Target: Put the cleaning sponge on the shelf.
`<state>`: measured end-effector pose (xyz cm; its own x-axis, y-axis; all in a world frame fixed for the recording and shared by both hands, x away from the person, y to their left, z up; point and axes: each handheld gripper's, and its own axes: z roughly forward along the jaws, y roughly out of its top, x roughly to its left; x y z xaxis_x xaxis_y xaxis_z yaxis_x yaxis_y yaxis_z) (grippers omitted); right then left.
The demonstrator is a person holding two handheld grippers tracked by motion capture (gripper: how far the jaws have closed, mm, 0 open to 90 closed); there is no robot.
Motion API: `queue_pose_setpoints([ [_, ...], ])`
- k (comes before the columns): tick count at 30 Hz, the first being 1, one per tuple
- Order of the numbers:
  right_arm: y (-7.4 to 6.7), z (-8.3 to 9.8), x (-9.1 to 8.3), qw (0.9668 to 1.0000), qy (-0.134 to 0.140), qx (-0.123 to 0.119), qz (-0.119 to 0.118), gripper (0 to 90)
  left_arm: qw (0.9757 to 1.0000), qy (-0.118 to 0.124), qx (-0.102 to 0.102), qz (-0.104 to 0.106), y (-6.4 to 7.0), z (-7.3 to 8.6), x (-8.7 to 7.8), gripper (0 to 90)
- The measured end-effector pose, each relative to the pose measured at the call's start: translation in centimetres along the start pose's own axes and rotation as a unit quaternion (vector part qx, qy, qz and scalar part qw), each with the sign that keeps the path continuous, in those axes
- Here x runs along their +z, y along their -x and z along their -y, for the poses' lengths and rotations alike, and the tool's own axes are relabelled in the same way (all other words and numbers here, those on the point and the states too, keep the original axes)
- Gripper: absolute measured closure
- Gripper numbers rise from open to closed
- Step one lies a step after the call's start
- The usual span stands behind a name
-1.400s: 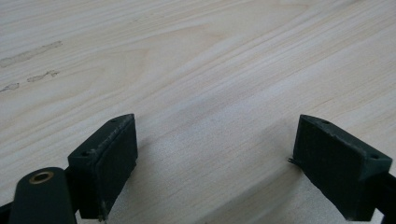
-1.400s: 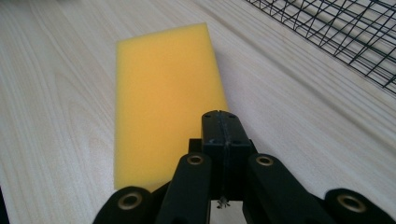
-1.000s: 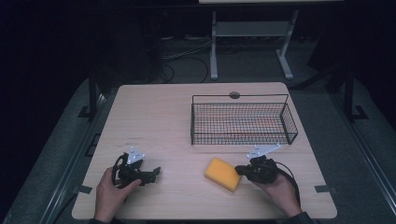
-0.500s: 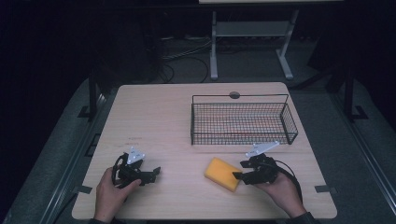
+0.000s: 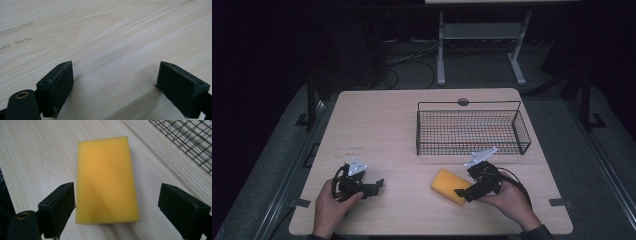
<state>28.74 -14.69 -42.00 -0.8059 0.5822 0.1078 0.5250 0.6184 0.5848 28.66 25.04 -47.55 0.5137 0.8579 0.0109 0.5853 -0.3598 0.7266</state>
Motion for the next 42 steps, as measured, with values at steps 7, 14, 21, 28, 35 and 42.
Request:
queue_pose_setpoints([
  [7,-0.7,-1.6,0.4,0.9998,-0.01,-0.017,0.0,12.1,1.0,0.0,0.0,0.0,0.0,0.0,0.0,12.9],
  [14,-1.3,-2.0,1.6,0.9991,-0.031,-0.029,-0.006,10.5,1.0,0.0,0.0,0.0,0.0,0.0,0.0,12.9],
  [21,-1.4,-2.2,3.2,0.9976,-0.056,-0.042,-0.003,10.2,1.0,0.0,0.0,0.0,0.0,0.0,0.0,12.9],
  [28,-1.5,-2.2,4.6,0.9954,-0.081,-0.051,0.006,10.1,1.0,0.0,0.0,0.0,0.0,0.0,0.0,12.9],
  [35,-1.2,-2.2,5.0,0.9944,-0.091,-0.053,0.007,13.6,1.0,0.0,0.0,0.0,0.0,0.0,0.0,12.9],
  [42,-1.2,-2.1,5.4,0.9936,-0.099,-0.055,0.008,19.8,1.0,0.0,-0.001,0.0,0.0,0.0,0.0,12.9],
])
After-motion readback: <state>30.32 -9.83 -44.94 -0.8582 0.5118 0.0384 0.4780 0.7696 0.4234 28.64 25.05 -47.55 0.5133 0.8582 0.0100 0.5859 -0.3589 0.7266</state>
